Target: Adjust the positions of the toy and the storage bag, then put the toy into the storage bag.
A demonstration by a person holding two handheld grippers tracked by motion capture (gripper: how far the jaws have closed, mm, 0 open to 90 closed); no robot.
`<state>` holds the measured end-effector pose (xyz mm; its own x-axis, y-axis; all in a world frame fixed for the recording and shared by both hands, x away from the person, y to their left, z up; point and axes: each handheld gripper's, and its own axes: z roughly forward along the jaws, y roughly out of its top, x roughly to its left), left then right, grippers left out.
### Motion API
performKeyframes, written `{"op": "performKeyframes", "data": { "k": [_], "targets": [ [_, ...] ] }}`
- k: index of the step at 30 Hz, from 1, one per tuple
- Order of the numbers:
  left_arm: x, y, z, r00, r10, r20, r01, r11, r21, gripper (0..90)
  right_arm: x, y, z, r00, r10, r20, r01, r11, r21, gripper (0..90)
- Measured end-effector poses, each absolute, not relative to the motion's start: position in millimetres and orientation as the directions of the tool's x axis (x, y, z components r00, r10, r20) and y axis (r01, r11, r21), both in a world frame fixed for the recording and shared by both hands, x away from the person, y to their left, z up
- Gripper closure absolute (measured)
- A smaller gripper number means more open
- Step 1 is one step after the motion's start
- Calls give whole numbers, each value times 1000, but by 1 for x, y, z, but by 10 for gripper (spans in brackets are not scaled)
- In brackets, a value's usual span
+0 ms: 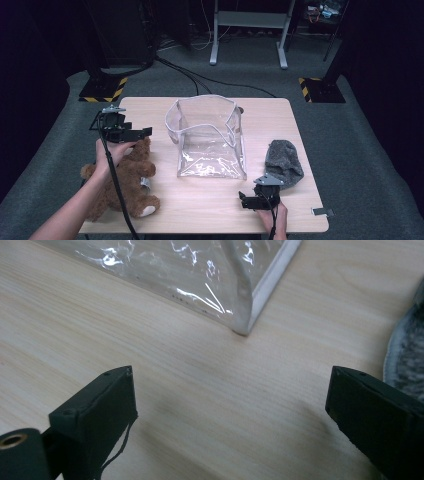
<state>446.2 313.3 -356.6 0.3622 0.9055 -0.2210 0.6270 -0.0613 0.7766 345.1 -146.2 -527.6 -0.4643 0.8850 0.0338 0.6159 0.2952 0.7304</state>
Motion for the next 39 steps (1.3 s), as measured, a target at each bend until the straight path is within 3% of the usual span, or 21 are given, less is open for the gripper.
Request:
{"op": "performKeyframes", "data": {
  "k": [23, 30, 39],
  "targets": [
    [418, 362, -390, 205, 960, -192, 664, 8, 748, 7, 345, -145, -529, -462, 887, 9, 599, 304, 741, 69],
    [410, 372, -413, 145, 972, -188, 715, 28, 698, 0, 345, -143, -529, -455, 891, 8, 606, 303, 735, 71],
    [418, 362, -440, 153, 969, -197, 781, 4, 624, 0, 344, -143, -529, -460, 888, -11, 587, 314, 746, 72]
  ]
}}
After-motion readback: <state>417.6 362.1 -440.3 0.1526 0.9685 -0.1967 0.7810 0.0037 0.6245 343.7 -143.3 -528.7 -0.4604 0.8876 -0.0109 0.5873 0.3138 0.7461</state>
